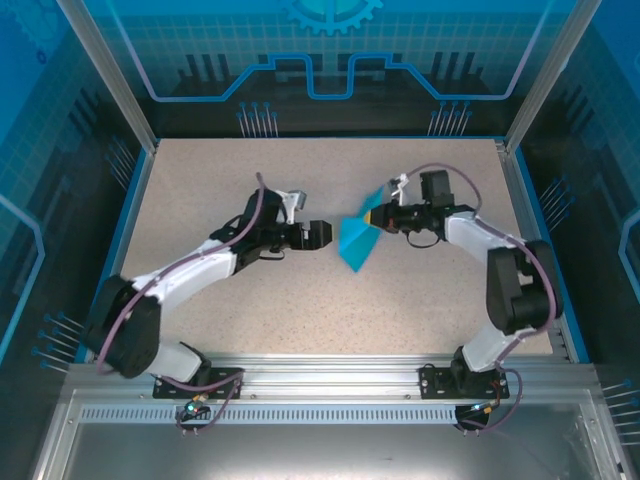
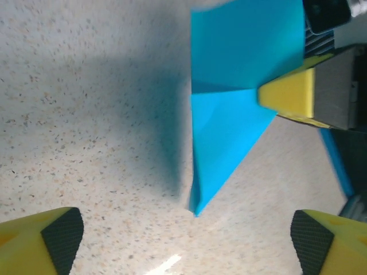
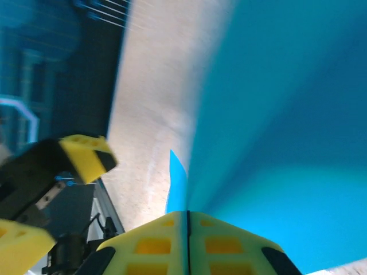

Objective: Fold a paper plane with a square sheet of paper (fold left side to right side)
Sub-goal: Turn over the paper at the center of the table.

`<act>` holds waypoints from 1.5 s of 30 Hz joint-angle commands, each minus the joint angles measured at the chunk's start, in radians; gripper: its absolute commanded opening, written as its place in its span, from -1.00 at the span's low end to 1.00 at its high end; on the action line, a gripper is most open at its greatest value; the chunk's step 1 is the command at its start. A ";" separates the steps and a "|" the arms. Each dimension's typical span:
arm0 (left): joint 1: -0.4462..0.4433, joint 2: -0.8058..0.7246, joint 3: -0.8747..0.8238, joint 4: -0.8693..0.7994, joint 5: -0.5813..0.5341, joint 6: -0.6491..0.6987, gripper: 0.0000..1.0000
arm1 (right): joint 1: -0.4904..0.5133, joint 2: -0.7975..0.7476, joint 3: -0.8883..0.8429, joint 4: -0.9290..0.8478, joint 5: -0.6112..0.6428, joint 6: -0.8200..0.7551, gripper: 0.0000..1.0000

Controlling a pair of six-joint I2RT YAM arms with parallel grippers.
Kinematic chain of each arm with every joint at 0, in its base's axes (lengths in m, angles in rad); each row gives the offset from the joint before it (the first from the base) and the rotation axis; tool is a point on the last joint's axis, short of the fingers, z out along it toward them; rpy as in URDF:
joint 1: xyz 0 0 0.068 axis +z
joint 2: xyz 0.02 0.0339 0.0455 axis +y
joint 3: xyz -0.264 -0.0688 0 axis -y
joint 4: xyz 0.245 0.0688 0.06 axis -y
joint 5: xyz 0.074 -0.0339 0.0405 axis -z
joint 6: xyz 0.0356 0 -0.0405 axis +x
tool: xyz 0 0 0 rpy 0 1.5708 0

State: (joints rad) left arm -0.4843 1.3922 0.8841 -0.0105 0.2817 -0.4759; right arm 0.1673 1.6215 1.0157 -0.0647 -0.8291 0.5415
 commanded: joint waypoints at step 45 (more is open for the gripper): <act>-0.142 -0.284 0.041 -0.015 0.006 0.136 -0.79 | 0.031 -0.361 0.239 -0.401 0.011 -0.280 -0.02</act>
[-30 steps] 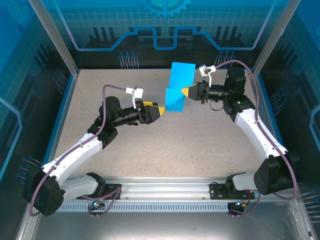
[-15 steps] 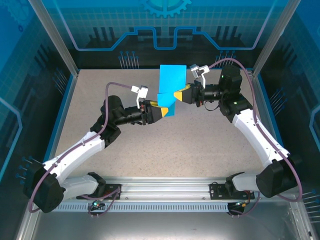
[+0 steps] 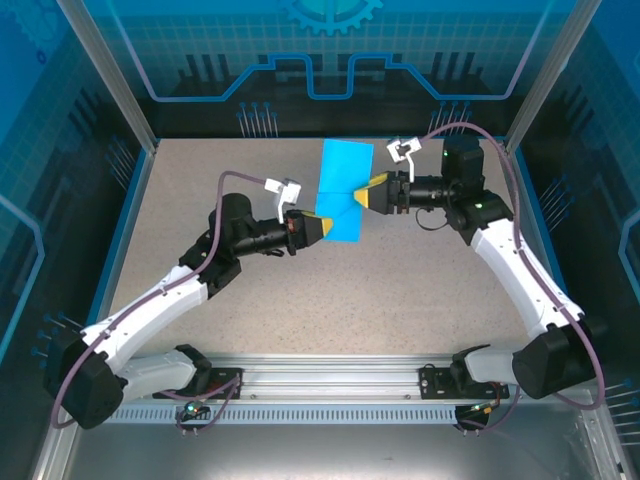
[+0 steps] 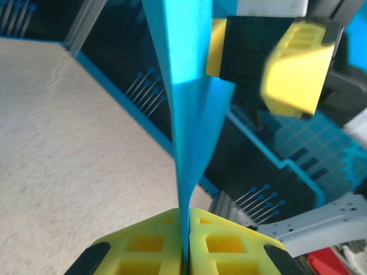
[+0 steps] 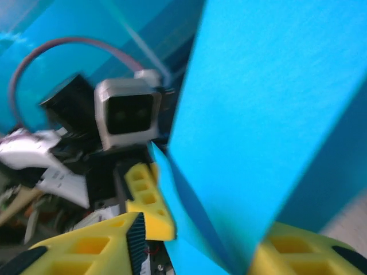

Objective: Fold a paper plane with a square sheet of paper (fold left side to right side)
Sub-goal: Turn over the paper at the center of the table.

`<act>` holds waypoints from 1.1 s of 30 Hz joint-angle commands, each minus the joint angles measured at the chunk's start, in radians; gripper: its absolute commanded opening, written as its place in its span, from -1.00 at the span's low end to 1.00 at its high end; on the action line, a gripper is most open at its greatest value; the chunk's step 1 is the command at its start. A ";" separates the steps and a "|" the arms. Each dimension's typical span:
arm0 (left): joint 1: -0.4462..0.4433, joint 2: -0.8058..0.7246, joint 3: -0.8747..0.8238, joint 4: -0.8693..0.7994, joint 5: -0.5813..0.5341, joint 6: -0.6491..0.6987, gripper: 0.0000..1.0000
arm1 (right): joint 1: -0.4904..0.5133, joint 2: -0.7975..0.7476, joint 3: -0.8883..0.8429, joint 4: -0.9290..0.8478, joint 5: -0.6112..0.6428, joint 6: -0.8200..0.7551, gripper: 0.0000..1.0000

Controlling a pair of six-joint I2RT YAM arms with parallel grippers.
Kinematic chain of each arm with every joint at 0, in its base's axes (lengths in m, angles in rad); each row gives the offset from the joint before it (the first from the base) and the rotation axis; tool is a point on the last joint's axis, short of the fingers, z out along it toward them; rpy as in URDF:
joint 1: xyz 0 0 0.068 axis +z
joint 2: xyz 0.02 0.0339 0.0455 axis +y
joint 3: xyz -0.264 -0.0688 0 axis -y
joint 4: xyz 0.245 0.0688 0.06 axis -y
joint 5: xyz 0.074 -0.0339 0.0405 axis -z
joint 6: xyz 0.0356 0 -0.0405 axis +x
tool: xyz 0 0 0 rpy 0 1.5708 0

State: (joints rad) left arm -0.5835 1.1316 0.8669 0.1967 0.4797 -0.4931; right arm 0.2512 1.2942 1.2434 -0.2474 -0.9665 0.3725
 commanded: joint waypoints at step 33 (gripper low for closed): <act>-0.399 1.073 0.951 -1.436 -1.105 -0.130 -0.71 | -0.300 -0.037 -0.272 -0.448 0.915 0.019 0.29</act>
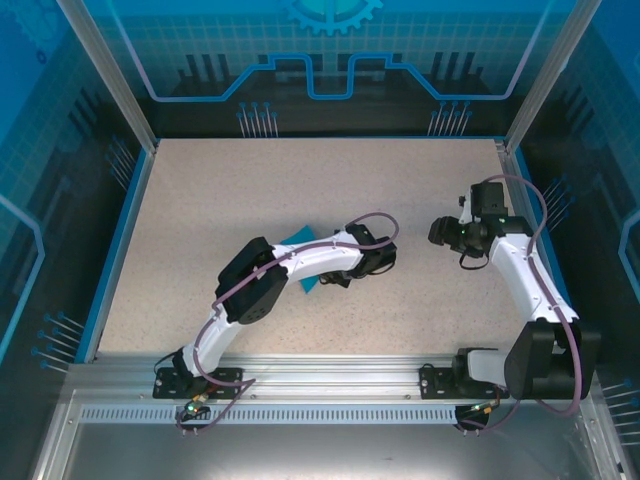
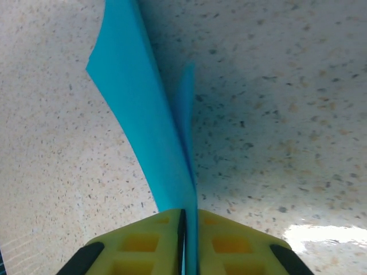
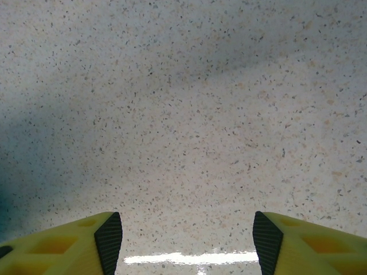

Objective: Fold a paper plane with a square sheet of paper (fold left side to right side)
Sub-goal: Turn over the paper at the center of the table.

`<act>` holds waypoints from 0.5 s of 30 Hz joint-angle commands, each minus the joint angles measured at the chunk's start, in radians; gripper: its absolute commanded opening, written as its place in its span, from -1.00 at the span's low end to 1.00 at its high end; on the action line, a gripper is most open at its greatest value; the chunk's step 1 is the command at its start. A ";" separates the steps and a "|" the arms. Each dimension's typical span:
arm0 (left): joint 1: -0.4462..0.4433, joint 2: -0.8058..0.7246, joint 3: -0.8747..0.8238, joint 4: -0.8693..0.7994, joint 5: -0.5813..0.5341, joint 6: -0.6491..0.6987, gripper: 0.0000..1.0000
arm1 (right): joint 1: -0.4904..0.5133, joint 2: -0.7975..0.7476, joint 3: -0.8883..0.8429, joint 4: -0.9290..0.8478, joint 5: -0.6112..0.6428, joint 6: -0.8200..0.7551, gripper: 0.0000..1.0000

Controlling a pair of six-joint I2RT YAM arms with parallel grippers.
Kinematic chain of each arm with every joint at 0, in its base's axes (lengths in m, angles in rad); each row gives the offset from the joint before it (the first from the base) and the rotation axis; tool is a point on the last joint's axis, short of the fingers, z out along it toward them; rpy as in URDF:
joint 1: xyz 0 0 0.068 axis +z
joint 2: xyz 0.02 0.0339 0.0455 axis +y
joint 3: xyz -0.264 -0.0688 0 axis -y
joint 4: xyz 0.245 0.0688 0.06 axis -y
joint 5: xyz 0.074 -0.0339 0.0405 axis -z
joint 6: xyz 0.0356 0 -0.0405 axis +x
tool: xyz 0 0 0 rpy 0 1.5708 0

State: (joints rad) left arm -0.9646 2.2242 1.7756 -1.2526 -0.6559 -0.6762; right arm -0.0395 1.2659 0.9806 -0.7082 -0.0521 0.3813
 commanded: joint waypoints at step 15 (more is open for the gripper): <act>-0.022 -0.351 -0.250 0.376 0.298 0.276 0.50 | 0.024 0.110 0.020 0.070 -0.220 -0.078 0.32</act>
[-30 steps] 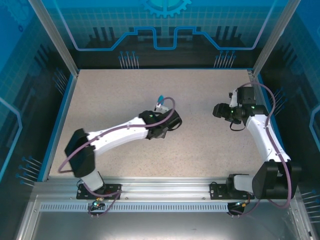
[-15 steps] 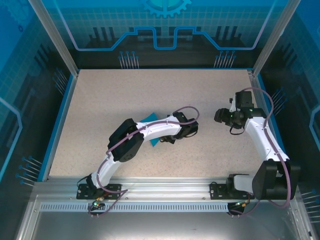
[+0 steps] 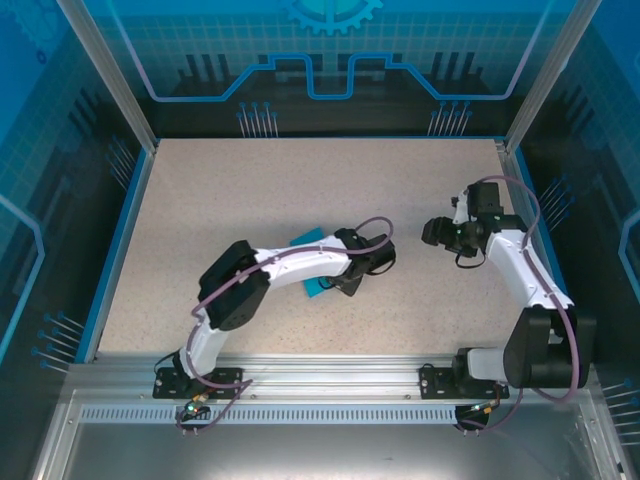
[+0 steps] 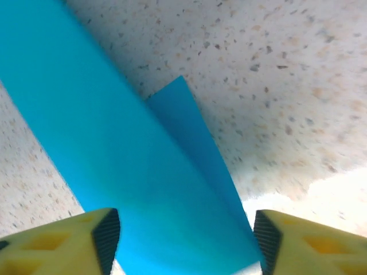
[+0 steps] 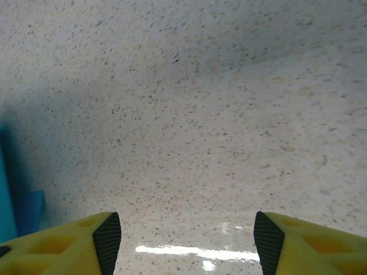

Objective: Fold a paper plane with a square sheet of paper (fold left side to right side)
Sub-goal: Turn over the paper at the center of the table, then third fold the triangle at the center of the table.

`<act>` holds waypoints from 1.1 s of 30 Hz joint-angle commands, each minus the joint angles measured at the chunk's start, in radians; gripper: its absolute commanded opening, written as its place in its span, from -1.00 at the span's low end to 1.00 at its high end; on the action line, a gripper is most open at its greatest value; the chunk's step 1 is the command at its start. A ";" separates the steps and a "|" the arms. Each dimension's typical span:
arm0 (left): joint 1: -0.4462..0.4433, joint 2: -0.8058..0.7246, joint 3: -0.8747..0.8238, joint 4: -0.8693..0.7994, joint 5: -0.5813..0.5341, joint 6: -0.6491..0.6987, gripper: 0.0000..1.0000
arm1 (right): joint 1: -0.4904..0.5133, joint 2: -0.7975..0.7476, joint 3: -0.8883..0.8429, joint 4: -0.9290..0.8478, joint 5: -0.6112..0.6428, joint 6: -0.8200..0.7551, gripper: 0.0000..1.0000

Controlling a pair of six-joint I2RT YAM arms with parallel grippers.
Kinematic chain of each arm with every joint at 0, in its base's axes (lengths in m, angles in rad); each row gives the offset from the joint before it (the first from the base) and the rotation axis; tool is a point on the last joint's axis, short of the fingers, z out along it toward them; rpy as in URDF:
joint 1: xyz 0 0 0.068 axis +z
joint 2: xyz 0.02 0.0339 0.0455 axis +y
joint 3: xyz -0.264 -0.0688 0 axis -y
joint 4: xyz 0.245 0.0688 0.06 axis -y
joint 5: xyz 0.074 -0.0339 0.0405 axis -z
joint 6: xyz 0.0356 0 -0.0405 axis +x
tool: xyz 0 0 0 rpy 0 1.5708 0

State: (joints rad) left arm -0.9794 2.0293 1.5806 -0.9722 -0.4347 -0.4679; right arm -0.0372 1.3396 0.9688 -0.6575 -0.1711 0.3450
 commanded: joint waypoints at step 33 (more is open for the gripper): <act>0.604 -0.668 -0.943 0.908 0.720 -0.339 0.72 | 0.551 0.844 0.548 0.264 -0.415 0.142 0.25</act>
State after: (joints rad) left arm -0.3859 1.3464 0.6373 -0.0734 0.2558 -0.8040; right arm 0.4995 2.1601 1.4860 -0.3584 -0.6006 0.4908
